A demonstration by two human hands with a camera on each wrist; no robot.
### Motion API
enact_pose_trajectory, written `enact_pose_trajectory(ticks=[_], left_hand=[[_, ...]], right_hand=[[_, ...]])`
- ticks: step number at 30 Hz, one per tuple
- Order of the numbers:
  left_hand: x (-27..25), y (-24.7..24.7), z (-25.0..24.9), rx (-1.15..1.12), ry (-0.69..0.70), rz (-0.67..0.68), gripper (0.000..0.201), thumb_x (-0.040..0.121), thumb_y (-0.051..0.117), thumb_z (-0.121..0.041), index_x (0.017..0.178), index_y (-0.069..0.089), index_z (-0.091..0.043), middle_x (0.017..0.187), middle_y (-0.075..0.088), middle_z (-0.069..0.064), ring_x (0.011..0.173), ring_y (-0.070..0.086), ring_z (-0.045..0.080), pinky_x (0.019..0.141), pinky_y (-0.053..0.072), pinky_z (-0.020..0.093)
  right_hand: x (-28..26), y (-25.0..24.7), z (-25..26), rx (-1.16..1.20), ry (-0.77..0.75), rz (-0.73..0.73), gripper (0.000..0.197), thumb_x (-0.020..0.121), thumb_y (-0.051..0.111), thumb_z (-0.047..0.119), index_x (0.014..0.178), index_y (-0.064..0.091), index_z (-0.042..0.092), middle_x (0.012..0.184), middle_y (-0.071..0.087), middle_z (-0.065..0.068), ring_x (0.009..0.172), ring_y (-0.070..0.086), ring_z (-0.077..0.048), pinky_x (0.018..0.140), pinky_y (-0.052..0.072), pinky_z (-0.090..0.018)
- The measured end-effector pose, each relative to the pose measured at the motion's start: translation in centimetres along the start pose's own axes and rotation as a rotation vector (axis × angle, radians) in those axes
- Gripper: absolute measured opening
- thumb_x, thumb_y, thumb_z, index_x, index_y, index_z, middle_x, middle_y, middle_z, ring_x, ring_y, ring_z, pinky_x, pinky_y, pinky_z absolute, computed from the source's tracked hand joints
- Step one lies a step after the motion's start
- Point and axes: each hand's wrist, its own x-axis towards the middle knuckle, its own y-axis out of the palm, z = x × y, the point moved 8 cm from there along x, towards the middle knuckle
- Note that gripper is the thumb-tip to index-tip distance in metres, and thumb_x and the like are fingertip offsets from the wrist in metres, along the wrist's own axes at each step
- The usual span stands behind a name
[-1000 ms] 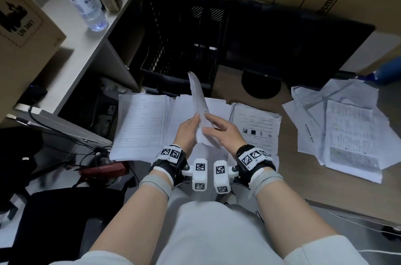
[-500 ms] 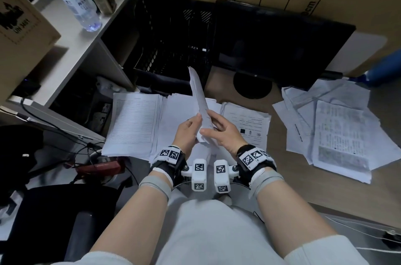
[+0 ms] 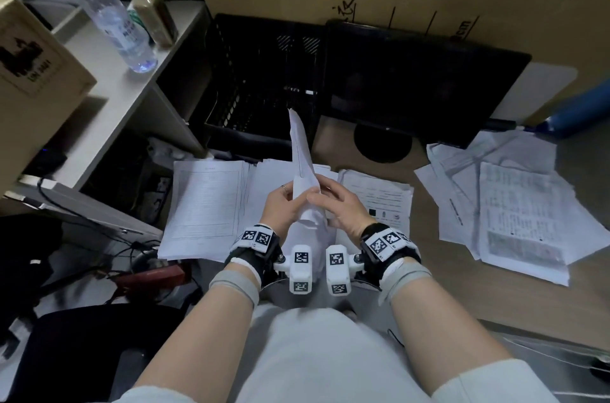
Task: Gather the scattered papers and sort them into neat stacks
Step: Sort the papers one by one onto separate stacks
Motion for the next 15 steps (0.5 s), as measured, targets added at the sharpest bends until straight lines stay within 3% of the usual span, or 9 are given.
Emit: enact_pose_trajectory(ticks=[4, 8, 10, 12, 15], left_hand=[[0.7, -1.2, -1.2, 0.029, 0.015, 0.006, 0.024, 0.086, 0.079, -0.013, 0.109, 0.074, -0.01, 0.099, 0.078, 0.009, 0.089, 0.074, 0.024, 0.076, 0.059, 0.031], [1.5, -3.9, -1.6, 0.092, 0.013, -0.016, 0.02, 0.085, 0.078, -0.008, 0.105, 0.074, -0.012, 0.099, 0.078, 0.007, 0.093, 0.075, 0.028, 0.082, 0.061, 0.039], [1.7, -5.3, -1.9, 0.106, 0.007, -0.036, 0.018, 0.087, 0.076, -0.007, 0.103, 0.074, -0.014, 0.097, 0.079, 0.007, 0.094, 0.075, 0.03, 0.084, 0.061, 0.04], [2.0, -6.5, -2.4, 0.109, 0.015, -0.06, 0.017, 0.088, 0.075, -0.004, 0.1, 0.073, -0.016, 0.097, 0.078, 0.007, 0.094, 0.074, 0.03, 0.085, 0.06, 0.042], [2.1, -7.6, -3.1, 0.119, 0.028, -0.068, 0.018, 0.089, 0.072, -0.003, 0.101, 0.072, -0.017, 0.1, 0.077, 0.008, 0.094, 0.074, 0.03, 0.088, 0.06, 0.043]], right_hand=[[1.4, 1.0, 0.3, 0.04, 0.034, -0.047, 0.026, 0.094, 0.062, 0.031, 0.12, 0.066, 0.033, 0.116, 0.071, 0.002, 0.107, 0.068, -0.018, 0.083, 0.057, -0.036], [2.9, 1.6, 0.2, 0.015, 0.032, -0.119, 0.03, 0.099, 0.056, 0.028, 0.116, 0.066, 0.006, 0.113, 0.071, -0.017, 0.097, 0.068, -0.03, 0.088, 0.053, -0.042], [3.4, 2.0, 0.2, -0.067, 0.019, -0.158, 0.032, 0.1, 0.054, 0.03, 0.102, 0.066, 0.0, 0.099, 0.07, -0.018, 0.086, 0.065, -0.028, 0.083, 0.051, -0.042], [3.7, 2.5, 0.3, -0.172, 0.006, -0.202, 0.036, 0.097, 0.055, 0.036, 0.084, 0.062, 0.003, 0.077, 0.06, -0.009, 0.074, 0.055, -0.021, 0.072, 0.045, -0.034], [4.0, 3.1, 0.5, -0.264, -0.028, -0.272, 0.038, 0.085, 0.063, 0.045, 0.074, 0.058, 0.009, 0.072, 0.058, -0.005, 0.067, 0.053, -0.019, 0.067, 0.047, -0.038]])
